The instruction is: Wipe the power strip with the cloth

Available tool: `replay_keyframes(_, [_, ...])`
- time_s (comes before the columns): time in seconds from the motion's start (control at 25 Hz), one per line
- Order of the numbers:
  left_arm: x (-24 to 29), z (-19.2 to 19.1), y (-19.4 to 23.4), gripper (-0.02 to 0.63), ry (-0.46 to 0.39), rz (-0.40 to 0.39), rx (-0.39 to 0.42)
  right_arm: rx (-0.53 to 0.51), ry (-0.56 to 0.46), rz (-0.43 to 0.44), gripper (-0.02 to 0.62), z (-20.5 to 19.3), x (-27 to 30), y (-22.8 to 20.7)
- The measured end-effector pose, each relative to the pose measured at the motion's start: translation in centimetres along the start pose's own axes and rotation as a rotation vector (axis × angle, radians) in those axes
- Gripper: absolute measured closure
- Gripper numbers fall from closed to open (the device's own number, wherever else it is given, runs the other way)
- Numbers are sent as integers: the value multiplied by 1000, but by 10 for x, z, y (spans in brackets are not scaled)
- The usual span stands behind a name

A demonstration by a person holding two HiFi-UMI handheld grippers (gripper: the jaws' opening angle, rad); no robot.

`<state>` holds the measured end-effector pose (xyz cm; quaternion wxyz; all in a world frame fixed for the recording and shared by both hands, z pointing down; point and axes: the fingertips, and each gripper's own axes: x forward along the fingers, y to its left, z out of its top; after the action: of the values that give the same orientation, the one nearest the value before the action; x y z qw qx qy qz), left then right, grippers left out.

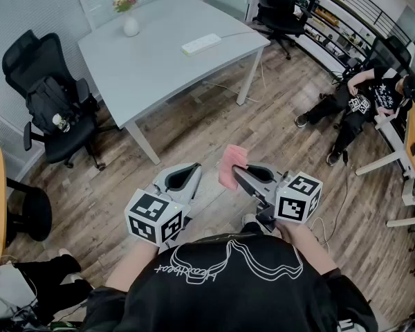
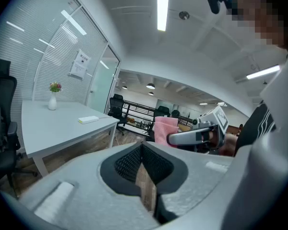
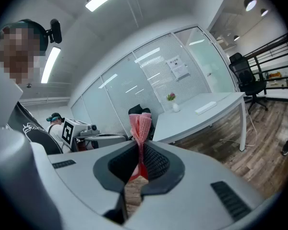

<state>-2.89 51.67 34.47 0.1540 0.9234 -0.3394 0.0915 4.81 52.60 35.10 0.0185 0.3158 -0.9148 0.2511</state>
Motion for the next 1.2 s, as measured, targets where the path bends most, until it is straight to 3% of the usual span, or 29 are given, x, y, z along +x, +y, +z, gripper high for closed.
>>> replay_keyframes(0.32, [1, -1, -2, 594, 11, -15, -26, -7, -4, 12, 566, 2, 1, 4])
replay_keyframes(0.56, [1, 1, -12, 594, -6, -85, 37, 10, -34, 31, 565, 8, 1, 8])
replay_keyframes(0.84, [1, -6, -5, 594, -28, -77, -20, -23, -31, -39, 565, -2, -1, -4])
replay_keyframes(0.96, [11, -10, 3, 594, -14, -56, -37, -13, -23, -56, 565, -4, 2, -18])
replay_keyframes(1.08, [38, 6, 29, 594, 1, -45, -95, 47, -14, -44, 565, 18, 19, -53])
replay_keyframes(1.2, [68, 25, 58, 594, 10, -15, -100, 85, -10, -37, 565, 42, 37, -92])
